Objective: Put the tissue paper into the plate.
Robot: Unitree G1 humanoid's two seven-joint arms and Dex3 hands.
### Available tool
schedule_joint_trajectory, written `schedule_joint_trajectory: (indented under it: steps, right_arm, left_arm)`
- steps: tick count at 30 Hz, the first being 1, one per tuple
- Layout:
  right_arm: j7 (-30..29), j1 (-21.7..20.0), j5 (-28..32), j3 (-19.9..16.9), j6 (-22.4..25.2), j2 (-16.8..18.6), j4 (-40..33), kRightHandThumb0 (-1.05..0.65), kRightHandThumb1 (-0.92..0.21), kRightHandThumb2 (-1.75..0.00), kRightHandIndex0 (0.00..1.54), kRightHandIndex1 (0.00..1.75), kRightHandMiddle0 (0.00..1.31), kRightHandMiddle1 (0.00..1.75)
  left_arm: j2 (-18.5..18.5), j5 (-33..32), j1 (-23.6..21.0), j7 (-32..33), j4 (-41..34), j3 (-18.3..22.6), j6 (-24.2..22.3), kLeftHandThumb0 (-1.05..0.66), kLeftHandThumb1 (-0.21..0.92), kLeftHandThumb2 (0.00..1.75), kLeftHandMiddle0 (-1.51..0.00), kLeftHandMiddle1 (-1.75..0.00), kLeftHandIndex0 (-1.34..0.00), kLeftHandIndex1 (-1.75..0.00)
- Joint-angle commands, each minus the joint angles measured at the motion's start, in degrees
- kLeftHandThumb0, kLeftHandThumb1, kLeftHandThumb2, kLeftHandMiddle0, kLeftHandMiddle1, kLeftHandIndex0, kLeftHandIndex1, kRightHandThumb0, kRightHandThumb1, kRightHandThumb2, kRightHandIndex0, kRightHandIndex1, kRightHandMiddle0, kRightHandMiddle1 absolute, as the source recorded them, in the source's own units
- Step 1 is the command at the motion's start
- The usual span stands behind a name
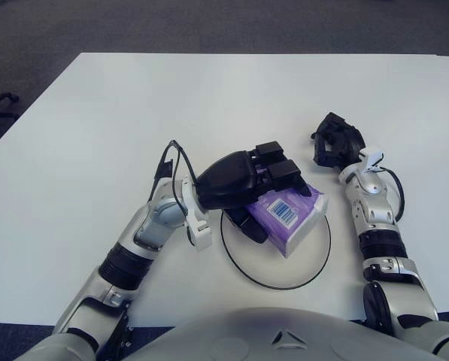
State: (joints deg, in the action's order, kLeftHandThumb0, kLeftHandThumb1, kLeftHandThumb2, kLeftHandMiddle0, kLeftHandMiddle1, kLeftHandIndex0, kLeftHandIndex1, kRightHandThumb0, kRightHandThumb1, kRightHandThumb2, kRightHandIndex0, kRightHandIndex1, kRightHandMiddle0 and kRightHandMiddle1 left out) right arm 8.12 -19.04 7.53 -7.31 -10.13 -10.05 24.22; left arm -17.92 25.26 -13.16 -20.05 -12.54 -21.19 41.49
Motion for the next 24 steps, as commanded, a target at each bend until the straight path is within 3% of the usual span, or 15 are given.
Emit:
schedule_joint_trajectory:
  steps: [1,7,16,24]
  right_arm:
    - [-0.79,6.44,-0.26,0.55,1.26,3.36,5.37,-0.49,-0.31,-1.33,1.34,1.75,0.62,1.75]
    - [-5.1,7.65,-3.73,1.94,2.87,3.15,2.64,-0.5,-0.26,-1.39,1.33,1.75,0.66,1.75]
    - [-9.18,8.05,-5.14,1.94,7.96,3.44,0.86,-0.53,-0.2,-1.46,1.3,1.75,0.71,1.75]
    - [-11.0,7.94,-4.9,2.09,10.38,3.79,-0.2,-0.54,-0.18,-1.48,1.28,1.75,0.73,1.75]
  left_arm:
    - [-0.65,1.38,-1.3,1.04,0.19,0.39,1.66,-0.97,0.92,1.17,-0.08,-0.64,0.0,-0.83]
    - [-0.51,4.87,-4.43,4.94,5.46,0.66,8.15,-1.04,0.92,1.2,-0.03,-0.56,0.0,-0.56]
    - [-0.41,5.24,-5.86,7.46,8.96,0.24,12.63,-1.05,0.92,1.18,0.0,-0.36,0.0,-0.27]
    - [-1.61,4.22,-7.09,5.29,9.06,-0.47,12.39,-1.05,0.92,1.17,0.0,-0.32,0.0,-0.25]
